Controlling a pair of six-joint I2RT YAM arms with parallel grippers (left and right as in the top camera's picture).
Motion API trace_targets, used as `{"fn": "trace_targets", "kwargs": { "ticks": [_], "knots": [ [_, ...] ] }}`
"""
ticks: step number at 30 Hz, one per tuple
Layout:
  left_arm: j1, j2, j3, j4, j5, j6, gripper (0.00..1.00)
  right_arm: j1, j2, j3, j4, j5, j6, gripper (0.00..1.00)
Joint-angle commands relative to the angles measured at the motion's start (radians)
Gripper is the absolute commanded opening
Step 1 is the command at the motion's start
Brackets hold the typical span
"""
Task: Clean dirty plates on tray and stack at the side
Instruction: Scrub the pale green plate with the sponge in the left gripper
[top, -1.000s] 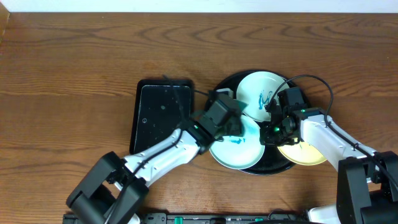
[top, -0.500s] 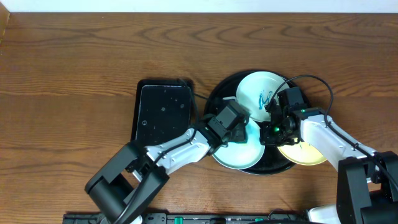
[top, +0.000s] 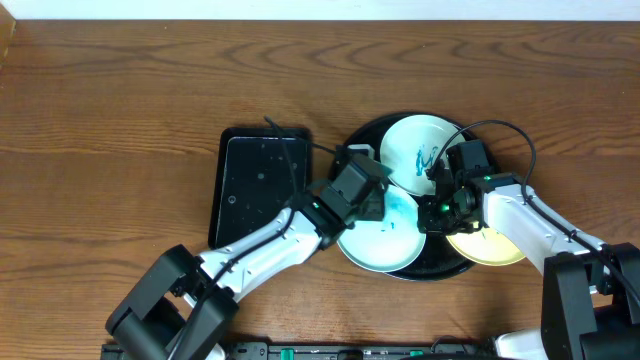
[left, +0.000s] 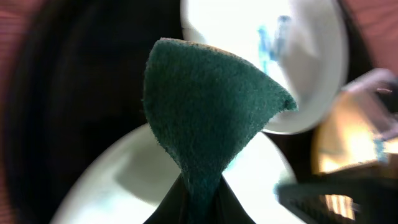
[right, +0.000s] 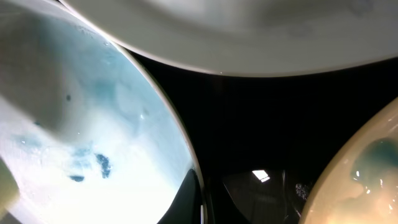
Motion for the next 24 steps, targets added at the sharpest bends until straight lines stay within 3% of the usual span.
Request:
{"fn": "trace_targets", "kwargs": {
  "ticks": [1,14,17,24],
  "knots": [
    [-0.035,0.005,-0.003,0.054,0.021,-0.047,0.08,0.011,0.011,0.008,-0.004,0.058,0.016,0.01],
    [-0.072,0.196,-0.003,0.233,0.089,-0.084,0.08,0.011,0.011,0.008,-0.005,0.057,0.016,0.01],
    [-0.071,0.204,-0.003,0.169,0.089,-0.076,0.08,0.011,0.011,0.008,-0.005,0.057,0.016,0.01],
    [-0.069,0.184,-0.003,-0.159,0.093,-0.077,0.08,0.011,0.011,0.008,-0.006,0.058,0.015,0.01]
  ]
}}
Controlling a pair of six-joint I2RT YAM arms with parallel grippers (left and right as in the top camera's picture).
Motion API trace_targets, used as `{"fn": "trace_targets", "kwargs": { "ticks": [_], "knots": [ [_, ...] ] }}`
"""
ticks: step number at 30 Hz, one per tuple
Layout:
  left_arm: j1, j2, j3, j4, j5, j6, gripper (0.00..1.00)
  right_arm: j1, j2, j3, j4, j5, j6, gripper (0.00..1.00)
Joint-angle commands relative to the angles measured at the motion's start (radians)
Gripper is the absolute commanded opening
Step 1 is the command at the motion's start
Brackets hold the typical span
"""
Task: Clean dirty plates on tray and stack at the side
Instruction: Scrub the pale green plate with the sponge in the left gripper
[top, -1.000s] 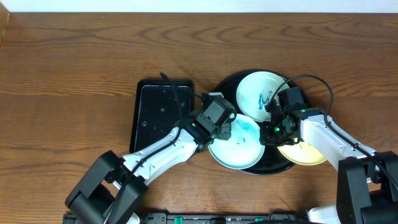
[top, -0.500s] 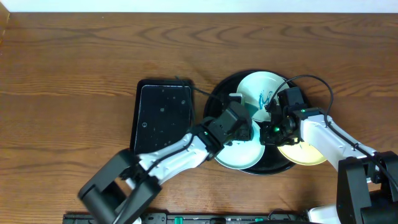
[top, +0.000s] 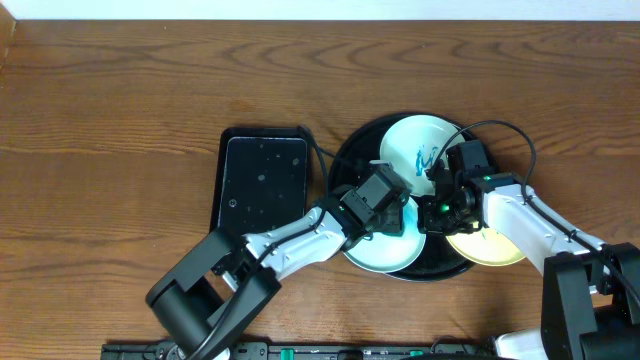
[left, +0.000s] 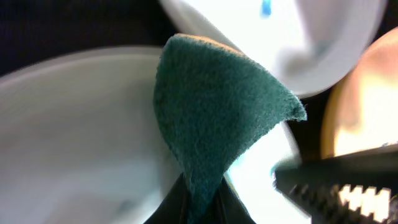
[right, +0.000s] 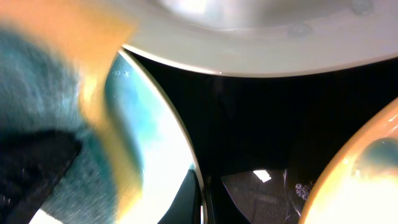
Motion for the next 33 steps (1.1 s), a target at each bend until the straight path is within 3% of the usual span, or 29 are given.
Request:
{"fn": "trace_targets", "kwargs": {
  "ticks": [1,6,15,23,27,33],
  "knots": [
    [0.0,0.012,-0.059,-0.177,0.017,0.01,0.08,0.011,0.011,0.008,-0.002,0.06,0.016,0.01],
    [0.002,-0.047,-0.059,-0.171,-0.014,0.064,0.08,0.011,0.011,0.008,-0.003,0.06,0.016,0.01],
    [0.04,-0.064,-0.059,0.057,-0.284,0.063,0.09,0.011,0.011,0.008,-0.005,0.059,0.016,0.01],
    [0.043,-0.018,-0.059,0.154,-0.309,0.063,0.08,0.011,0.011,0.008,-0.005,0.06,0.016,0.01],
    [0.042,-0.006,-0.059,0.101,-0.222,0.059,0.08,0.011,0.011,0.008,-0.005,0.06,0.016,0.01],
    [0.043,-0.006,-0.059,0.046,0.216,0.051,0.08,0.011,0.011,0.008,-0.005,0.06,0.016,0.01]
  ]
}}
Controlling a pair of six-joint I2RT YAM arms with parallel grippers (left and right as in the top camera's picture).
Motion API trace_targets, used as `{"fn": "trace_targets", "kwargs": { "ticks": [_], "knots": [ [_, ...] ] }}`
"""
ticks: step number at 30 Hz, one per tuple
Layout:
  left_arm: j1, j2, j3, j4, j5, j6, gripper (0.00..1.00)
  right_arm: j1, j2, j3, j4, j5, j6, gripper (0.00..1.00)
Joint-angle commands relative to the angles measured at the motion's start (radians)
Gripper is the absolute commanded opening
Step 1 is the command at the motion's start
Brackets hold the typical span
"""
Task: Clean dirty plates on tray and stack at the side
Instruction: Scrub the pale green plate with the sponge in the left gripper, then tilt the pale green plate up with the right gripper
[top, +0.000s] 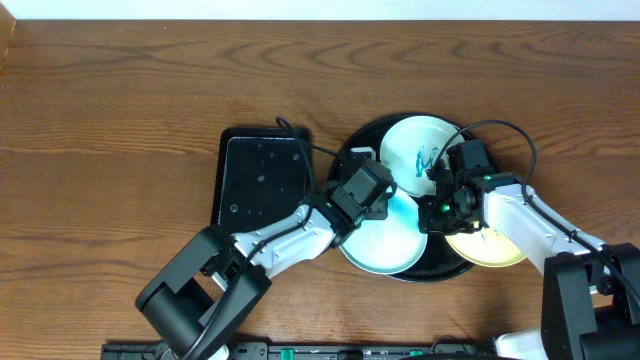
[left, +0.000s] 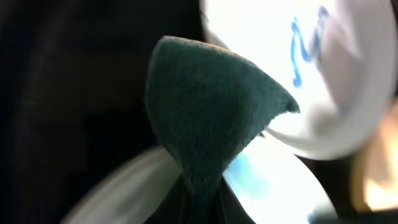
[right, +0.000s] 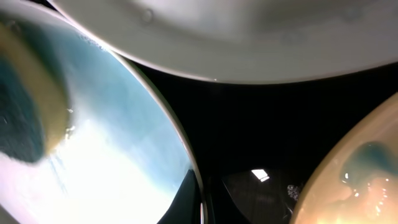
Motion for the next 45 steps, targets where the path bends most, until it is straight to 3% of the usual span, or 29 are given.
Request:
{"fn": "trace_targets", "kwargs": {
  "ticks": [1,6,11,17,21,30,38,45],
  "knots": [
    [-0.01,0.021,-0.016,-0.047,0.392,0.0,0.08,0.011,0.011,0.006,-0.002,0.048,0.016,0.01],
    [-0.01,0.011,-0.016,-0.067,0.558,-0.013,0.08,0.011,0.011,0.006,-0.002,0.048,0.016,0.01],
    [-0.01,0.006,-0.016,-0.156,0.556,-0.044,0.08,0.011,0.011,0.006,-0.002,0.048,0.016,0.01],
    [0.013,0.006,-0.016,-0.253,0.242,-0.04,0.08,0.011,0.011,0.006,-0.002,0.048,0.016,0.01],
    [0.075,0.006,-0.016,-0.195,0.017,-0.04,0.08,0.011,0.011,0.005,-0.002,0.048,0.016,0.01],
    [0.141,0.005,-0.016,0.018,0.019,-0.037,0.08,0.011,0.011,0.005,-0.002,0.048,0.016,0.01],
    [0.078,0.006,-0.016,-0.073,0.22,-0.045,0.07,0.011,0.011,0.005,0.002,0.048,0.016,0.03],
    [0.027,-0.011,-0.016,-0.183,0.229,-0.04,0.08,0.011,0.011,0.005,0.003,0.047,0.016,0.12]
  ]
}}
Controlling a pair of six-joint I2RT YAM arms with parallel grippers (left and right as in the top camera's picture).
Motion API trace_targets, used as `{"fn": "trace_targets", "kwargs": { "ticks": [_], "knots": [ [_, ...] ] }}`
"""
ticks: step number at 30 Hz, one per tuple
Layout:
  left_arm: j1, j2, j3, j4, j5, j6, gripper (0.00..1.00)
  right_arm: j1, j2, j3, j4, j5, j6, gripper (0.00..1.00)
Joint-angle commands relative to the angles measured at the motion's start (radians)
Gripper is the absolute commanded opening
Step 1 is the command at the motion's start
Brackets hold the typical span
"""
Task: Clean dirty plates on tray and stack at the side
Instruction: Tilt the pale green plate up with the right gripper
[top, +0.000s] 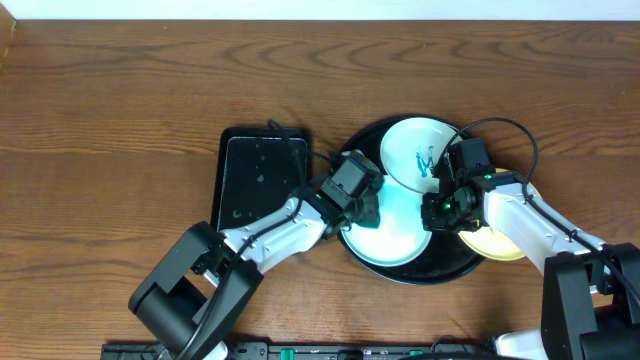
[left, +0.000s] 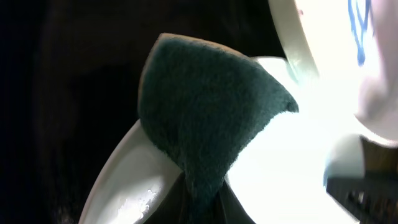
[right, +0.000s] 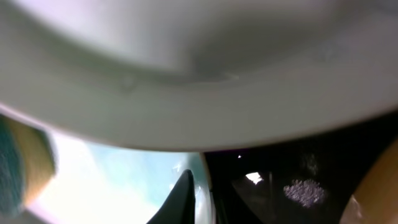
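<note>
A round black tray (top: 450, 268) holds three plates. The light blue plate (top: 400, 232) lies in the middle, also seen as a bright plate (left: 311, 162) in the left wrist view. My left gripper (top: 357, 203) is shut on a dark green sponge (left: 208, 115), pressed on that plate's left part. My right gripper (top: 441, 205) is shut on the plate's right rim (right: 208, 180), one dark finger (right: 182, 194) lying on its upper face. Behind it is a white plate (top: 412, 148) with blue scribbles (left: 360, 31). A yellow plate (top: 492, 243) lies at the right.
A black rectangular tray (top: 260, 180) lies left of the round one, close to my left arm. The white plate's underside (right: 186, 68) hangs low over my right gripper. Brown wooden table (top: 120, 120) surrounds everything.
My left gripper and sponge have shifted slightly left, to the light blue plate's left edge. The plate and my right gripper sit a little further back, closer under the white plate.
The sponge was at the light blue plate's upper left, with blue smears on the plate. Then it was over the plate's middle near my right gripper, then back at the upper left, now at the left edge. My right gripper held the rim throughout; the smears have faded.
</note>
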Motion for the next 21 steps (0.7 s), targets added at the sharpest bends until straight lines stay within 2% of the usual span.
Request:
{"fn": "trace_targets", "kwargs": {
  "ticks": [1,7,13,16,21],
  "knots": [
    [-0.023,-0.006,-0.016,-0.071,0.09,0.008,0.08,0.011,0.011,-0.002,-0.004,-0.014,-0.005,0.12],
    [0.035,-0.164,-0.016,-0.12,0.058,0.049,0.08,0.028,0.011,-0.014,-0.002,-0.024,0.0,0.13],
    [0.095,-0.33,-0.016,-0.23,0.037,0.066,0.08,0.083,0.011,-0.029,0.007,-0.024,0.0,0.03],
    [0.114,-0.371,-0.017,-0.291,0.03,0.103,0.08,0.11,0.011,-0.029,0.008,-0.018,0.016,0.01],
    [0.119,-0.375,-0.019,-0.414,-0.062,0.109,0.11,0.141,0.011,-0.029,0.006,-0.021,0.044,0.01]
  ]
}}
